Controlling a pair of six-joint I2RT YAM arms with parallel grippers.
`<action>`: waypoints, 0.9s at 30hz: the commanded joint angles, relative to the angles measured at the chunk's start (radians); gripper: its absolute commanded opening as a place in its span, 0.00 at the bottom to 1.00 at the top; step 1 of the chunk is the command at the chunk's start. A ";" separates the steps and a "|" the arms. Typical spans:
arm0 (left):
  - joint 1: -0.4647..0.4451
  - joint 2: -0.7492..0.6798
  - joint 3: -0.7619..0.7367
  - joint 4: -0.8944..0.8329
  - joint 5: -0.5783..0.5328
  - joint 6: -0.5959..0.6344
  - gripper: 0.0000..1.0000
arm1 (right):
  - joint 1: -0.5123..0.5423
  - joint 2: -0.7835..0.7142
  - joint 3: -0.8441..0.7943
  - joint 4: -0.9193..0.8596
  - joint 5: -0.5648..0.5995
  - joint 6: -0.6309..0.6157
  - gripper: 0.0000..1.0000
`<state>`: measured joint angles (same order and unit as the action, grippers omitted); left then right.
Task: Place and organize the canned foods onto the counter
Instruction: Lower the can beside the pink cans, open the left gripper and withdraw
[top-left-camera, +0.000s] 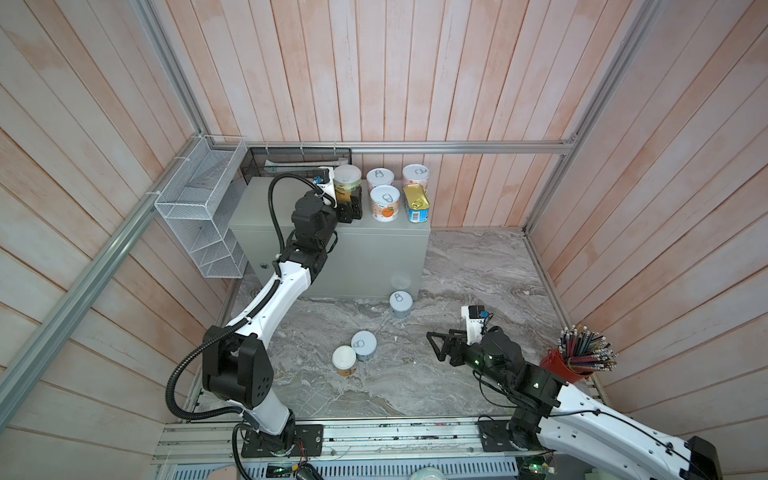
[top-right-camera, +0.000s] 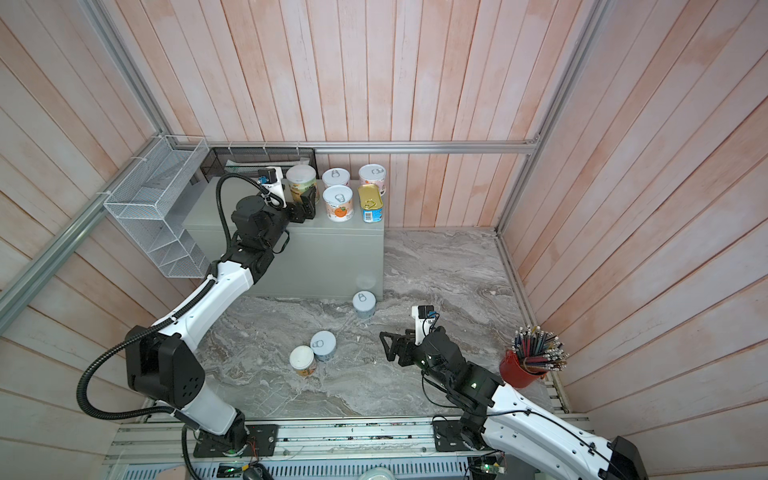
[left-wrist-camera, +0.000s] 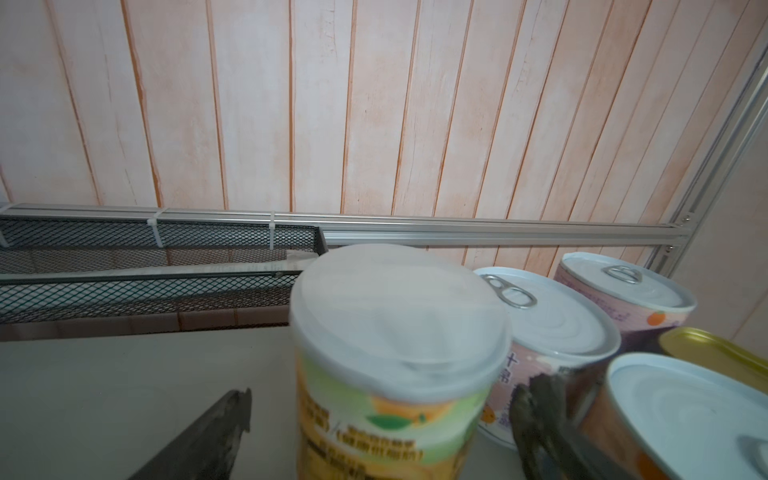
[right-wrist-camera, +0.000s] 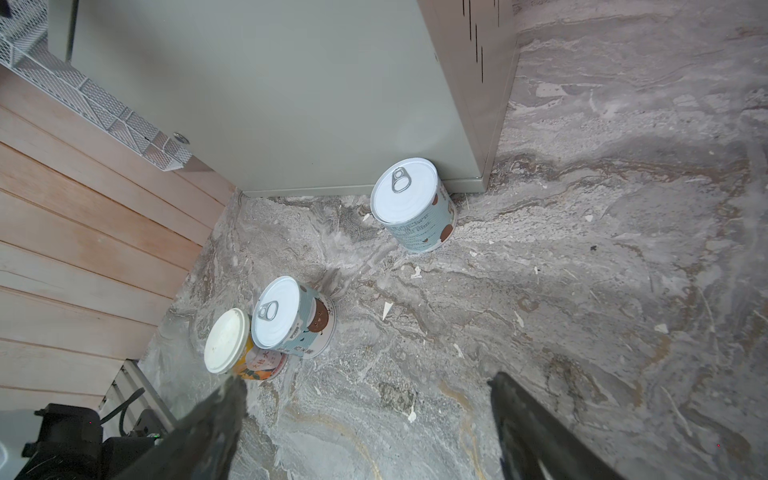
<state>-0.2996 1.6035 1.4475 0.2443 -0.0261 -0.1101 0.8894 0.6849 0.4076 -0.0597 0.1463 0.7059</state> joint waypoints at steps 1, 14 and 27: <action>-0.009 -0.077 -0.052 0.048 -0.078 -0.024 1.00 | 0.001 0.029 0.044 0.032 -0.022 -0.028 0.91; -0.090 -0.336 -0.282 0.034 -0.237 -0.059 1.00 | -0.002 0.144 0.084 0.082 -0.030 -0.079 0.91; -0.155 -0.676 -0.686 0.001 -0.387 -0.056 1.00 | -0.002 0.334 0.137 0.155 -0.027 -0.086 0.91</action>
<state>-0.4530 0.9531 0.8093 0.2699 -0.3553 -0.1692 0.8894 0.9844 0.5266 0.0456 0.1143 0.6197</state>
